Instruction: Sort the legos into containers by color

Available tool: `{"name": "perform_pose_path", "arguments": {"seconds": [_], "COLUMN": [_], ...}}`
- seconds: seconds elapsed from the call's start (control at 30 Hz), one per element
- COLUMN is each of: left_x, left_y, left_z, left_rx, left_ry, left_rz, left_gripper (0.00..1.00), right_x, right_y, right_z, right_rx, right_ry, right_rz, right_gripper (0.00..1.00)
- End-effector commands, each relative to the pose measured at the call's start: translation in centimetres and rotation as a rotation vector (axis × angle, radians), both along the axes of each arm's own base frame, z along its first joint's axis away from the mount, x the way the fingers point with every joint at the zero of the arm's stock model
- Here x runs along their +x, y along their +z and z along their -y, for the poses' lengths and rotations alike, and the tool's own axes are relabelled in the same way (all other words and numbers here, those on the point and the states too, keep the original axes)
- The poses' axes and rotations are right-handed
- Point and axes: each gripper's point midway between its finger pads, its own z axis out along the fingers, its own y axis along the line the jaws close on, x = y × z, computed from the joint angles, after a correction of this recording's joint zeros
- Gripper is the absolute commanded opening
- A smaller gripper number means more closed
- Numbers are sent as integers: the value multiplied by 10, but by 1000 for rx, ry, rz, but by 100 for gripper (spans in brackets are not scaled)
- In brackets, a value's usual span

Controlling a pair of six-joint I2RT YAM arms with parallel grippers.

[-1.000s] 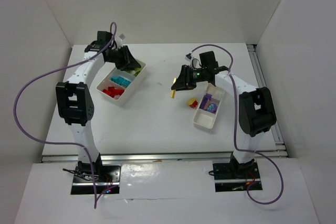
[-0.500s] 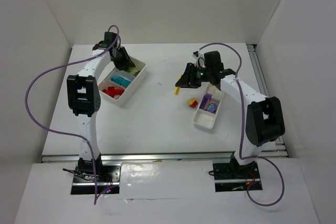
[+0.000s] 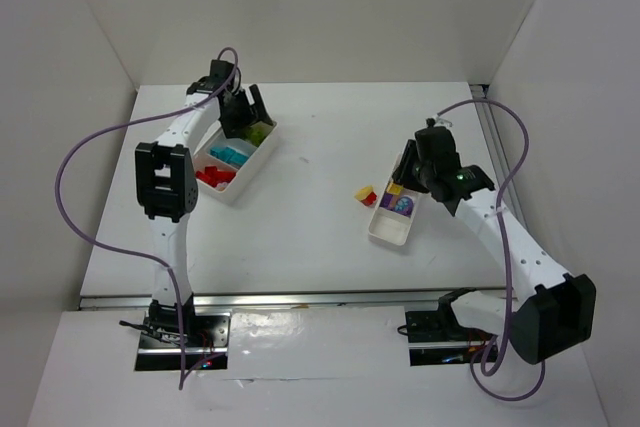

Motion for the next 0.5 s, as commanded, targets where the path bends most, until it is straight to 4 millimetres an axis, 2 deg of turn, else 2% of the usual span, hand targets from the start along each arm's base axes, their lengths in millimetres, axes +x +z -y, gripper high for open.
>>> {"name": "perform_pose_path", "arguments": {"seconds": [0.0, 0.07, 0.13, 0.23, 0.27, 0.47], "left_x": [4, 1, -4, -12, -15, -25], "left_y": [68, 82, 106, 125, 125, 130], "left_z": [6, 11, 17, 28, 37, 58], "left_rx": [18, 20, 14, -17, -29, -49], "left_ry": [-27, -44, -56, -89, -110, -170], "left_rz": [140, 169, 210, 241, 240, 239], "left_gripper": [96, 96, 95, 94, 94, 92], "right_x": [-28, -36, -46, -59, -62, -75], "right_y": [-29, -40, -48, -60, -64, -78], "right_z": [32, 31, 31, 28, 25, 17], "right_rx": [-109, -101, -98, -112, -111, -169], "right_ry": [-143, -155, -172, -174, -167, -122], "right_rz": [-97, -128, -160, -183, -191, -192], "right_gripper": [4, 4, 4, 4, 4, 4]}}
